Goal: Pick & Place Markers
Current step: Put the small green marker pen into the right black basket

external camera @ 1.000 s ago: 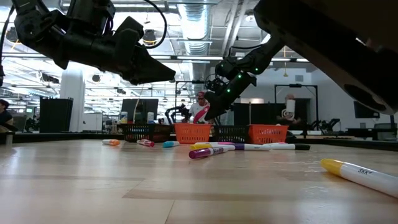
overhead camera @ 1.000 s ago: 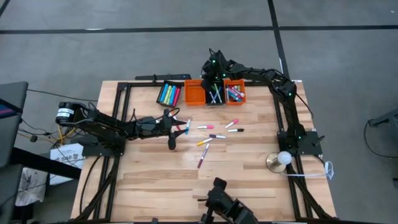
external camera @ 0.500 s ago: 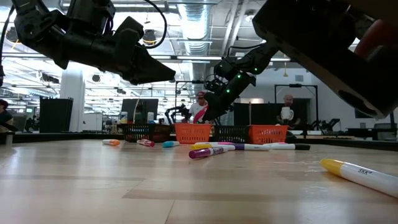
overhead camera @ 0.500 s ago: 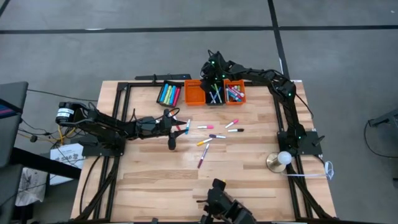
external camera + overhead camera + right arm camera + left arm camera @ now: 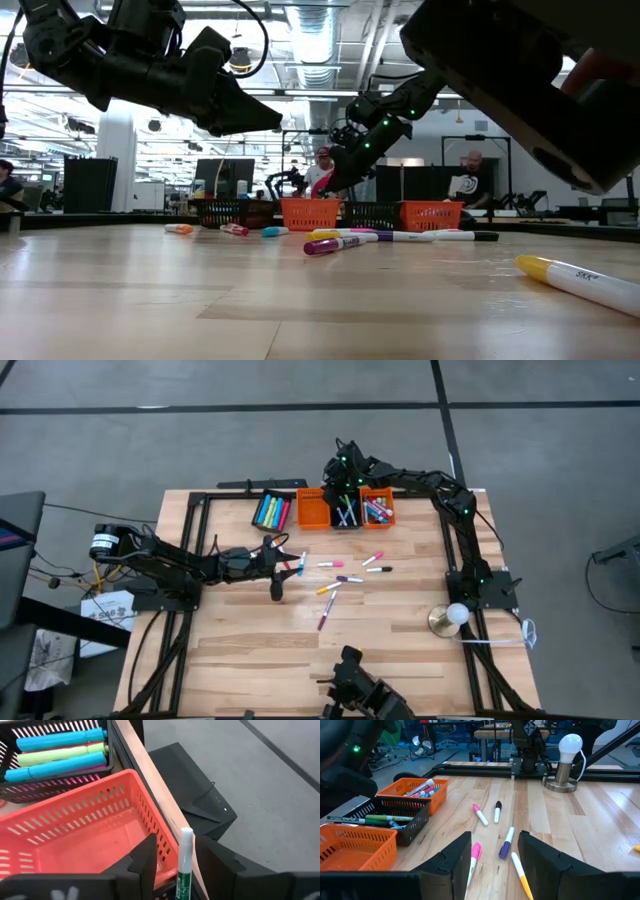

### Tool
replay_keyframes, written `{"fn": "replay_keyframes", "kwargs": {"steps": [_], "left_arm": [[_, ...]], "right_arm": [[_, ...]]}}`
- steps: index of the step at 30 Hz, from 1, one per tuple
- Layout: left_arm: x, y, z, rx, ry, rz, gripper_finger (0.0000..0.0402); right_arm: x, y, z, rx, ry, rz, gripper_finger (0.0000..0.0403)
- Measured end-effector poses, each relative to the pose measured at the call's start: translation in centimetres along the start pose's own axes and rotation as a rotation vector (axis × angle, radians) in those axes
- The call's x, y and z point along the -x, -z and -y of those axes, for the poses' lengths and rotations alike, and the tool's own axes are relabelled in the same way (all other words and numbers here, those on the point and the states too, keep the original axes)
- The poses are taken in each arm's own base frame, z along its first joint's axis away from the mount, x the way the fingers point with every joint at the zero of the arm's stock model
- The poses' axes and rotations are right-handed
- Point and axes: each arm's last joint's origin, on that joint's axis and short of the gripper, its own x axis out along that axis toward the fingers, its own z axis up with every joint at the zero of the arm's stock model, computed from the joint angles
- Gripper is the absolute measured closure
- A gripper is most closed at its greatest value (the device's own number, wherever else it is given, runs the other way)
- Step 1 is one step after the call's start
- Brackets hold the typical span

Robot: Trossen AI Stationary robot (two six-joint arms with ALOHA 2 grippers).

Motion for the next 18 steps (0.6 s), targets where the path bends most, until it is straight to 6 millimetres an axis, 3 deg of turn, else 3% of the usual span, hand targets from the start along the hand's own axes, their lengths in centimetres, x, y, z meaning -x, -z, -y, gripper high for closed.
{"fn": "replay_keyframes", "kwargs": {"steps": [6,13,18], "left_arm": [[0.0,0.0,0.0,0.0,0.0,0.0,0.0243],[0.0,0.0,-0.1,0.001,-0.004,0.0,0.0243],[0.0,0.0,-0.1,0.001,-0.004,0.0,0.0243]], "right_arm": [[-1.3,0.9,0.2,-0.003,0.013,-0.011,0.0283],[-1.4,1.3,0.8,-0.02,0.026,-0.015,0.0286],[-1.4,1.3,0.8,-0.02,0.025,-0.015,0.0317]]}}
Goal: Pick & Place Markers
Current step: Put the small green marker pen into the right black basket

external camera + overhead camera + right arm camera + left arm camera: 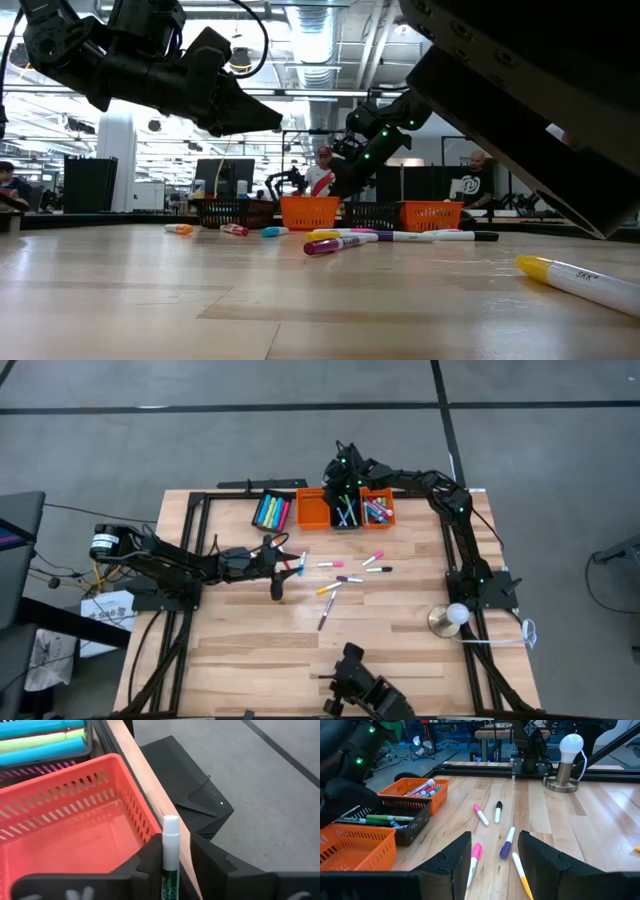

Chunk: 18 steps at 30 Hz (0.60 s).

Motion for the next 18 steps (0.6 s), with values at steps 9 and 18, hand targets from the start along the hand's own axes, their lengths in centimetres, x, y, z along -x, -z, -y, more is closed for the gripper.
{"fn": "replay_keyframes", "kwargs": {"steps": [9,18], "left_arm": [[0.0,0.0,0.0,0.0,0.0,0.0,0.0243],[0.0,0.0,0.0,0.0,0.0,0.0,0.0243]], "right_arm": [[-0.02,-0.03,-0.09,0.0,-0.004,0.001,0.038],[0.02,0.02,-0.1,-0.02,-0.005,-0.006,0.0367]]}}
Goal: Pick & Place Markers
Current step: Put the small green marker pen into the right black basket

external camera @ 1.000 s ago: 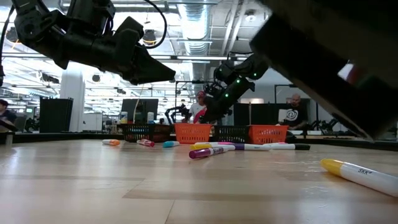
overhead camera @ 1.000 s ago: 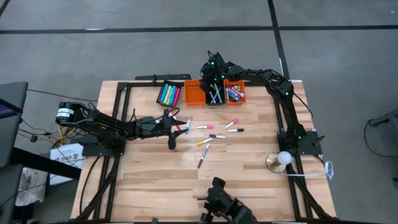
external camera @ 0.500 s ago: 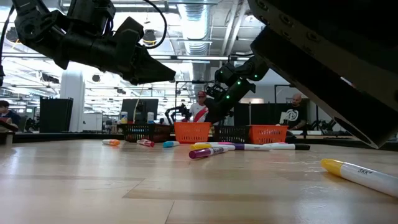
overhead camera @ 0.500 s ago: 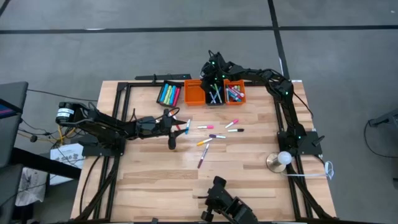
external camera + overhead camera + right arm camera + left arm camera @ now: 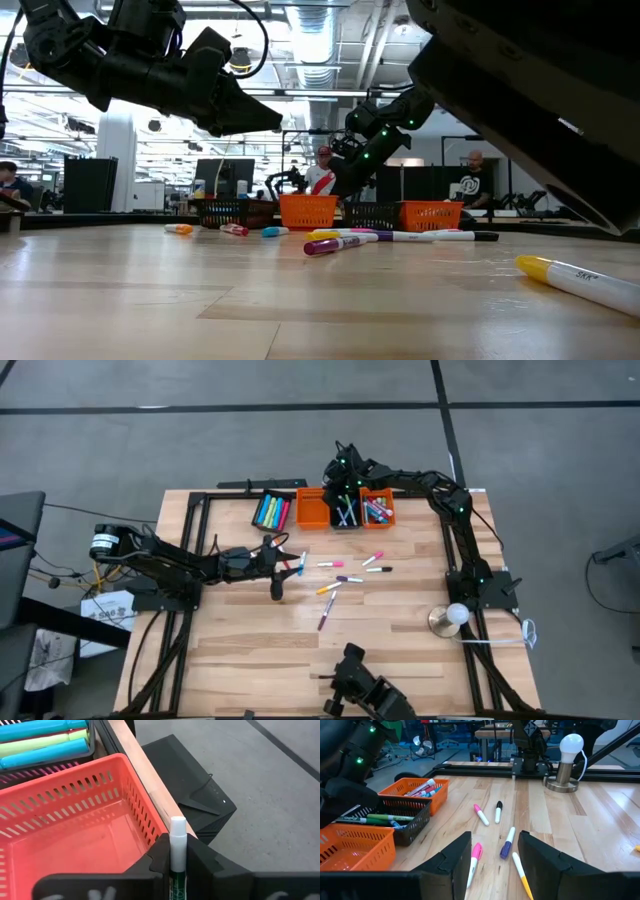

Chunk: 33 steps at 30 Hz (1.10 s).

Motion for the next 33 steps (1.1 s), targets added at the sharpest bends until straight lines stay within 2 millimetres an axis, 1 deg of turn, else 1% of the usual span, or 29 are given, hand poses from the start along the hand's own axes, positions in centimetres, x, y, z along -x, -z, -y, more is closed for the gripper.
{"fn": "replay_keyframes", "kwargs": {"steps": [2,7,12,16,18,22,26,33], "left_arm": [[0.0,0.0,0.0,0.0,0.0,0.0,0.0243],[0.0,0.0,0.0,0.0,0.0,-0.002,0.0243],[0.0,0.0,0.0,-0.001,0.0,-0.004,0.0243],[0.0,0.0,0.0,-0.001,0.0,-0.004,0.0243],[0.0,0.0,0.0,-0.001,0.0,-0.004,0.0243],[0.0,0.0,0.0,-0.001,0.0,-0.004,0.0243],[0.0,0.0,0.0,-0.001,0.001,-0.005,0.0243],[0.0,0.1,0.0,0.001,0.001,-0.009,0.0243]], "right_arm": [[0.0,0.0,0.0,0.0,0.0,-0.001,0.038],[0.0,0.0,0.0,0.0,0.0,-0.002,0.038],[0.0,0.0,0.0,-0.009,-0.001,-0.006,0.0363],[0.0,0.1,0.0,-0.009,-0.009,-0.007,0.038],[0.1,0.0,-0.1,-0.009,-0.021,-0.003,0.038],[0.6,-0.4,-0.1,-0.004,-0.021,0.006,0.038],[1.5,-1.0,-0.2,-0.005,-0.023,0.013,0.0369],[2.8,-1.6,-0.4,-0.01,-0.024,0.001,0.038]]}}
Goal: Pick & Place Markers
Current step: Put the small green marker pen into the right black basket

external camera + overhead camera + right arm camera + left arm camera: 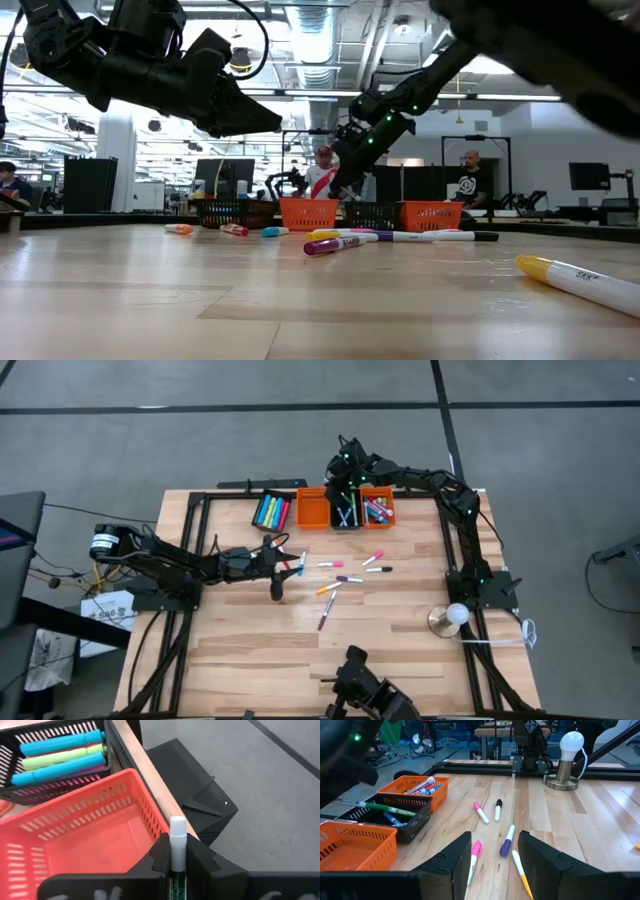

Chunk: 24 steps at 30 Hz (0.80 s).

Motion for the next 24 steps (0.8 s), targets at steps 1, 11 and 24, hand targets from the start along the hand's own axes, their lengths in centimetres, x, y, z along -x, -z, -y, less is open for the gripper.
{"fn": "replay_keyframes", "kwargs": {"steps": [1,11,24], "left_arm": [[0.0,0.0,0.0,0.0,0.0,0.0,0.0243],[0.0,0.0,0.0,0.0,0.0,-0.001,0.0243],[0.0,0.2,0.0,0.019,0.001,-0.018,0.0243]], "right_arm": [[0.3,-0.1,-0.1,-0.006,-0.001,-0.002,0.038],[4.0,-2.8,-1.6,-0.078,-0.007,0.063,0.038],[3.2,0.1,-3.9,-0.149,-0.049,-0.104,0.038]]}}
